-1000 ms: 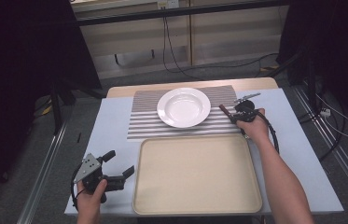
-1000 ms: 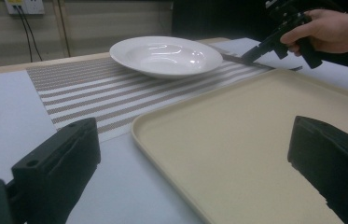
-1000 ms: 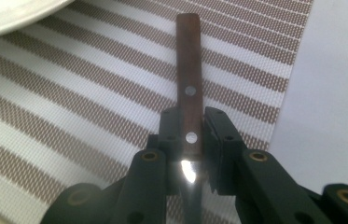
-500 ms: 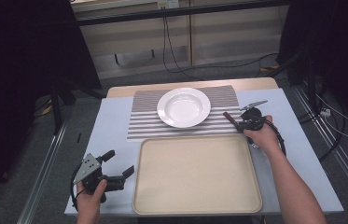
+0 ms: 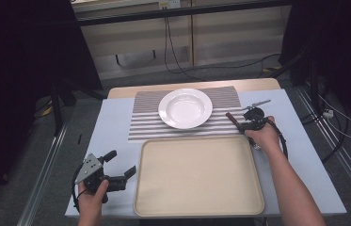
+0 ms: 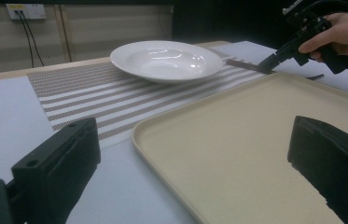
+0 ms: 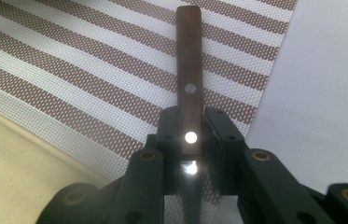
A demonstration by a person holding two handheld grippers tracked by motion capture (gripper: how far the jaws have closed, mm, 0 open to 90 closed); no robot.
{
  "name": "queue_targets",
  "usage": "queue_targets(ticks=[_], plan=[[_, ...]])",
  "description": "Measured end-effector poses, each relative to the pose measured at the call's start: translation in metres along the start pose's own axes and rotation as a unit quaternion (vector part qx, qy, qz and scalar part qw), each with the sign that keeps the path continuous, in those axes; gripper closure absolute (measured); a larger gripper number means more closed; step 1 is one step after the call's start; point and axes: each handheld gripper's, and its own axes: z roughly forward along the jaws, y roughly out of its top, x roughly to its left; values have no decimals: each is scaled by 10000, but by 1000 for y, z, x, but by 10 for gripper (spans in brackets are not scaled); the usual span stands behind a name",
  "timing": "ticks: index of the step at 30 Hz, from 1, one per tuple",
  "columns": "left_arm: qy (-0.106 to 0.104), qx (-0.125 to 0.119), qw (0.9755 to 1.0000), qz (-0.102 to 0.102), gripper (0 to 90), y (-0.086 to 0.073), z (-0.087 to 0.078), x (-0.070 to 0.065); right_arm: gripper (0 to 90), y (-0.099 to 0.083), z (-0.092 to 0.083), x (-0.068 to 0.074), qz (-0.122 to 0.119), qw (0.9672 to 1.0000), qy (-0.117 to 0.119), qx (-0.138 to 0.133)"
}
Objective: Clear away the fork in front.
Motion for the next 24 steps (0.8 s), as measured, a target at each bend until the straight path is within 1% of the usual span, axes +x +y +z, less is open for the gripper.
queue_targets(ticks=[1, 6, 8, 10, 11, 12, 13, 14, 15, 16, 18, 19, 20, 24], plan=[[-6, -21, 10000, -81, 26, 0, 0, 0, 770, 1, 0, 2, -40, 10000, -54, 14], [2, -22, 10000, -74, 26, 0, 0, 1, 772, 1, 0, 3, -35, 9999, -111, 39], [0, -14, 10000, -61, 25, 1, 1, 0, 777, 4, 1, 3, -40, 9998, -115, 142], [-13, -11, 10000, -51, 26, 1, 1, 0, 779, 5, 1, 3, -19, 9998, -107, 166], [-30, -11, 10000, -46, 26, 1, 1, -1, 782, 7, 2, 4, -89, 9996, -139, 225], [-30, -11, 10000, -46, 26, 1, 1, -1, 782, 7, 2, 3, -13, 9996, -112, 257], [-47, -1, 10000, -15, 26, 1, 2, -2, 783, 10, 2, 4, -58, 9993, -112, 345], [-47, -1, 10000, -15, 26, 1, 2, -2, 783, 10, 2, 4, -58, 9993, -112, 345], [-49, -9, 10000, -13, 26, 2, 2, -2, 784, 14, 4, 6, -162, 9985, -187, 483], [-52, -17, 10000, 8, 26, 2, 2, -2, 784, 15, 4, 7, -154, 9983, -228, 522], [-56, -32, 10000, -23, 26, 2, 2, -3, 784, 16, 4, 8, -168, 9980, -229, 561], [-58, -38, 10000, -37, 26, 2, 1, -4, 784, 15, 4, 6, -128, 9984, -178, 517], [-76, -26, 10000, -4, 26, 2, 1, -4, 784, 15, 4, 6, -128, 9984, -178, 517], [-57, -29, 10000, -6, 26, 2, 0, -3, 785, 14, 4, 6, -165, 9985, -180, 498]])
